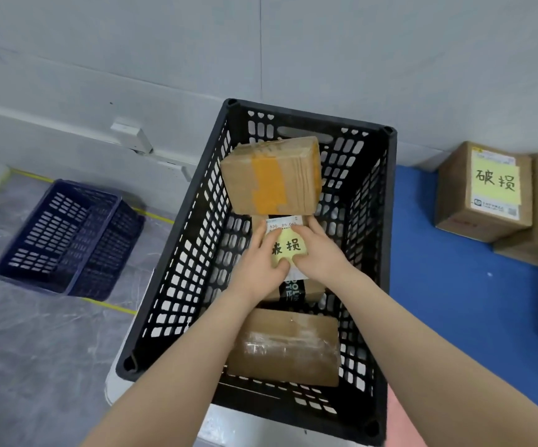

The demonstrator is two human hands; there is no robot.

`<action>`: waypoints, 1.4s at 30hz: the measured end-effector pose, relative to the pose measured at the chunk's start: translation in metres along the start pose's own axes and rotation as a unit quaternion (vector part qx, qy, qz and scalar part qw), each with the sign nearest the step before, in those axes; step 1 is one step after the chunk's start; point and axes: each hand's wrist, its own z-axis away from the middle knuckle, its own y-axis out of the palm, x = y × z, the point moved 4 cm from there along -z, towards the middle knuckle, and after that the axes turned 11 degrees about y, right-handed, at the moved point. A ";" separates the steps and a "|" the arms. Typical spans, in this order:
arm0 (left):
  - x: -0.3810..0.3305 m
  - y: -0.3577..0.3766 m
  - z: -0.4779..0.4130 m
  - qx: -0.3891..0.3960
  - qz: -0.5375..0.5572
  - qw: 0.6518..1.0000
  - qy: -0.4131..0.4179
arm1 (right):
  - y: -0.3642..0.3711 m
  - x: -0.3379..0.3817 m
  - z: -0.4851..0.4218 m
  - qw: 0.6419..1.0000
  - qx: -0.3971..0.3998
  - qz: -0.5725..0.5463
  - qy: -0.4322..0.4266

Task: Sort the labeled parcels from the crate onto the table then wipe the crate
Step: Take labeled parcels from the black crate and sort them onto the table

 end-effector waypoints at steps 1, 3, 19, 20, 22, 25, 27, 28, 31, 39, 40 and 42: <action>-0.001 -0.003 0.001 -0.006 -0.007 1.000 -0.002 | 0.000 0.001 0.003 1.000 0.002 0.005 -0.010; -0.005 -0.009 0.000 -0.015 -0.008 1.000 -0.004 | -0.002 0.003 0.007 1.000 0.002 0.008 -0.019; -0.052 -0.038 0.006 -0.025 0.011 1.000 0.005 | -0.036 0.013 0.056 0.995 -0.038 -0.084 0.029; -0.057 -0.040 0.008 -0.023 0.005 1.000 0.007 | -0.040 0.013 0.060 0.995 -0.041 -0.089 0.030; -0.068 -0.044 0.009 -0.018 -0.017 1.000 0.010 | -0.048 0.013 0.066 0.993 -0.044 -0.104 0.034; -0.086 -0.053 0.012 0.002 -0.061 0.998 0.007 | -0.056 0.011 0.077 0.990 -0.031 -0.133 0.038; -0.097 -0.060 0.017 0.016 -0.100 0.995 0.003 | -0.056 0.008 0.085 0.985 -0.016 -0.169 0.037; -0.101 -0.062 0.023 0.020 -0.119 0.993 0.002 | -0.053 0.007 0.091 0.982 -0.006 -0.187 0.030; -0.106 -0.065 0.048 0.012 -0.157 0.987 0.007 | -0.042 0.008 0.110 0.979 0.010 -0.202 -0.004; -0.083 -0.054 0.100 -0.069 -0.054 0.995 0.047 | -0.022 -0.004 0.141 0.981 -0.024 -0.179 -0.076; -0.083 -0.052 0.104 -0.080 -0.034 0.995 0.053 | -0.021 -0.005 0.143 0.979 -0.032 -0.179 -0.087; -0.088 -0.051 0.112 -0.105 -0.024 0.992 0.064 | -0.020 -0.006 0.148 0.978 -0.053 -0.170 -0.107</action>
